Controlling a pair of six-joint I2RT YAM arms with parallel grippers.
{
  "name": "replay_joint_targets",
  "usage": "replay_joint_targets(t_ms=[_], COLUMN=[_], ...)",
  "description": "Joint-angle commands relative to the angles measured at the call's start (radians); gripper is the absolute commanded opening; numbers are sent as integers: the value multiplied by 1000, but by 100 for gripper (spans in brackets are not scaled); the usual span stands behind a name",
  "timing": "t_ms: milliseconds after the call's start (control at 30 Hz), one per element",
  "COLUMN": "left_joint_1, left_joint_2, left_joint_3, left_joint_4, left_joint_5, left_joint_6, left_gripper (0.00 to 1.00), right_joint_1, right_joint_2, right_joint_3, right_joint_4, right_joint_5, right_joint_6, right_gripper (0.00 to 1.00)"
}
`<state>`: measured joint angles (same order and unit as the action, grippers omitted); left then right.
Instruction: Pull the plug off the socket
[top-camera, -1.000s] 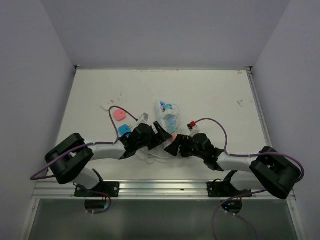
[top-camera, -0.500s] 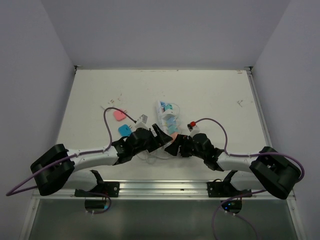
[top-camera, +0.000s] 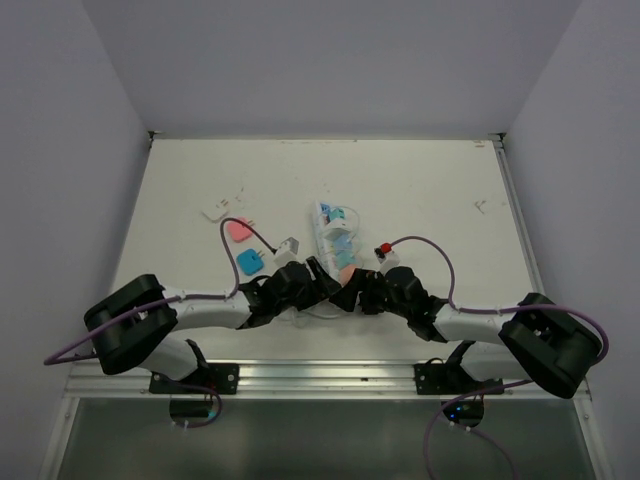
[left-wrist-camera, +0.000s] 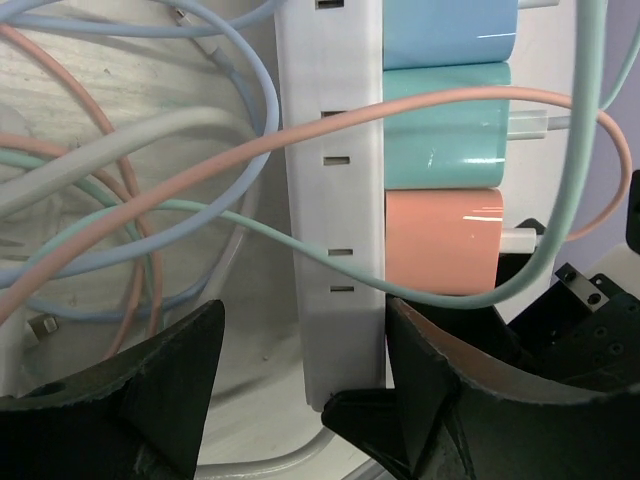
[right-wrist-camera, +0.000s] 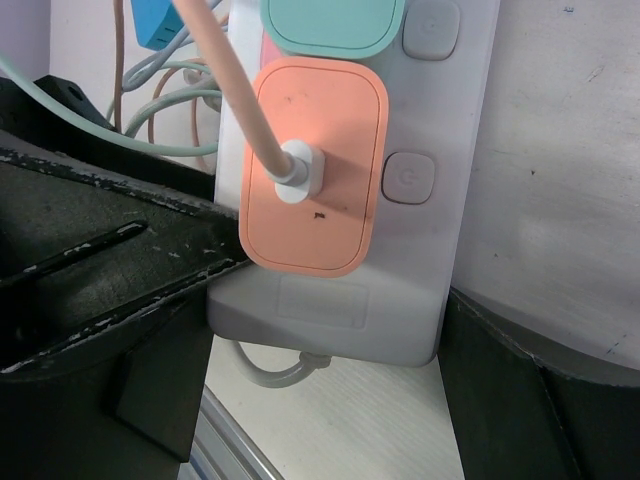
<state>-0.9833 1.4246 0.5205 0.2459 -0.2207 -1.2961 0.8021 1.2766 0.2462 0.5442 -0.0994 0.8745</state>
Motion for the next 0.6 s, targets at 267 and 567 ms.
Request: replay_joint_targets(t_ms=[267,567], left_joint_1=[46,52], left_joint_2=[53,83], left_joint_3=[53,49], left_joint_4=[142,194], left_joint_5=[-8,24], left_joint_6=[44,77], left_gripper=[64,58], right_joint_1=[0,0], right_joint_2=[9,10], right_joint_3=[25,27], right_joint_4=[91,99], right_joint_5=[-33,-37], right_joint_6=[8,12], right_gripper=[0,0])
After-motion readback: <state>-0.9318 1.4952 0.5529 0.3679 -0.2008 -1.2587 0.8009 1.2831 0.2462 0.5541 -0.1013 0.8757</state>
